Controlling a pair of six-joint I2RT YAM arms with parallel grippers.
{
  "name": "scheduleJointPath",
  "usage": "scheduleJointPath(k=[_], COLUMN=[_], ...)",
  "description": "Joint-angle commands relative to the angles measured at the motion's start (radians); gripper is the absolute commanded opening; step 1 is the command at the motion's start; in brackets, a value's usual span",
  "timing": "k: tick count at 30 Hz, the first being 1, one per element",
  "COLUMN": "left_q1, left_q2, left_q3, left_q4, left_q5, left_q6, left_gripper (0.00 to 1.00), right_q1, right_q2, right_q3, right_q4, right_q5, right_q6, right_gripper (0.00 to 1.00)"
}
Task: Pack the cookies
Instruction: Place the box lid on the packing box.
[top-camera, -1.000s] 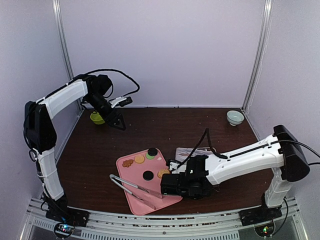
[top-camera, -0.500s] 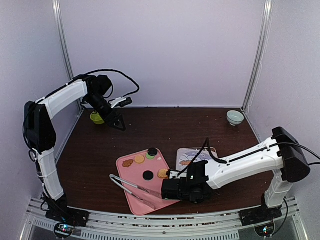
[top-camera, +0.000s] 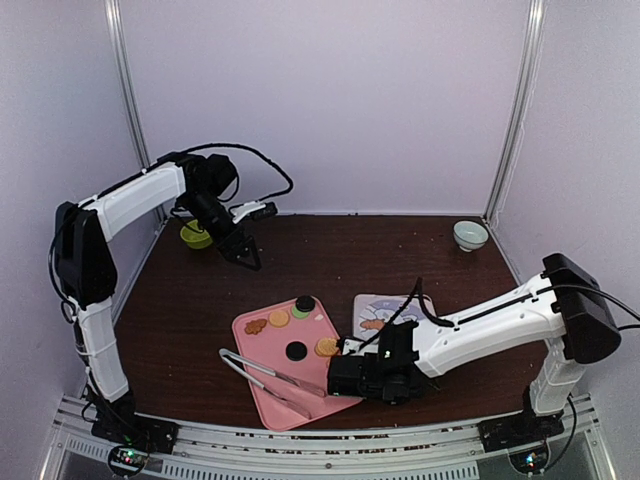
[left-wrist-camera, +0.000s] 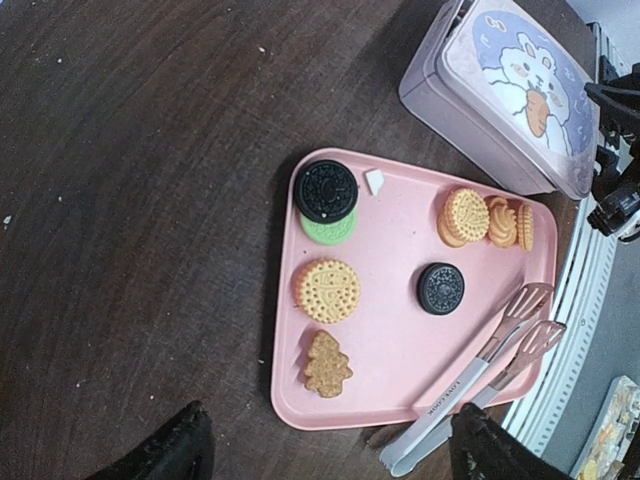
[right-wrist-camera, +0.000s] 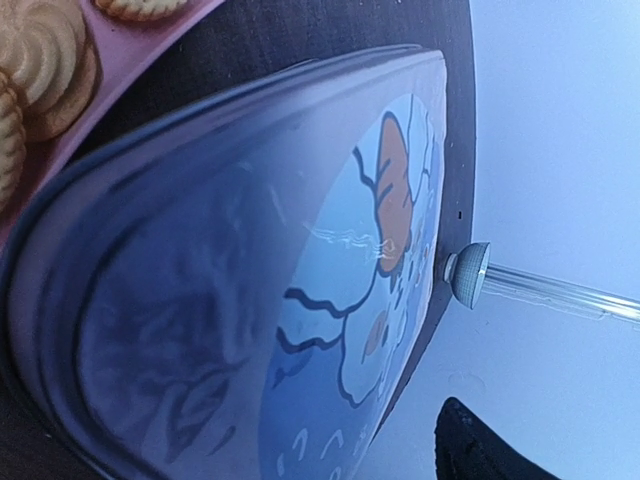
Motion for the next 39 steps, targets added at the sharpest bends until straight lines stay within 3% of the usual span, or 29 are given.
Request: scheduleJointPath(k=[1, 9, 17, 28, 39], left_q1=[-0.019, -0.050, -0.071, -0.070, -0.071], left_q2=[0.030, 0.046, 0.049, 0.060, 0.074], left_q3=[0.028, 0.045, 0.054, 0.070, 0.085], left_q4=[-0.023, -0.055, -0.058, -0.058, -0.059], left_q5=[0.017, 0.029, 0.024, 0.023, 0.009], left_q6=[0.037, 0.054, 0.057, 0.058, 0.061], left_gripper=[0.84, 0.84, 0.84, 0.84, 0.84], right_q1=[0.000, -0.005, -0.028, -0.041, -0.066], right_q2=[0.015, -0.046, -0.138, -0.218, -0.327], right_q3=[-0.044, -0.070, -0.074, -0.060, -0.040], right_q4=[0.066, 0.097, 0.087, 0.059, 0.035], right_q5=[-0.157, -0.326, -0.387, -0.510, -0.585], right_q6=[0.033, 0.027, 0.004, -0.031, -0.010], right_gripper=[0.72, 0.82, 0.93, 1.00, 1.00])
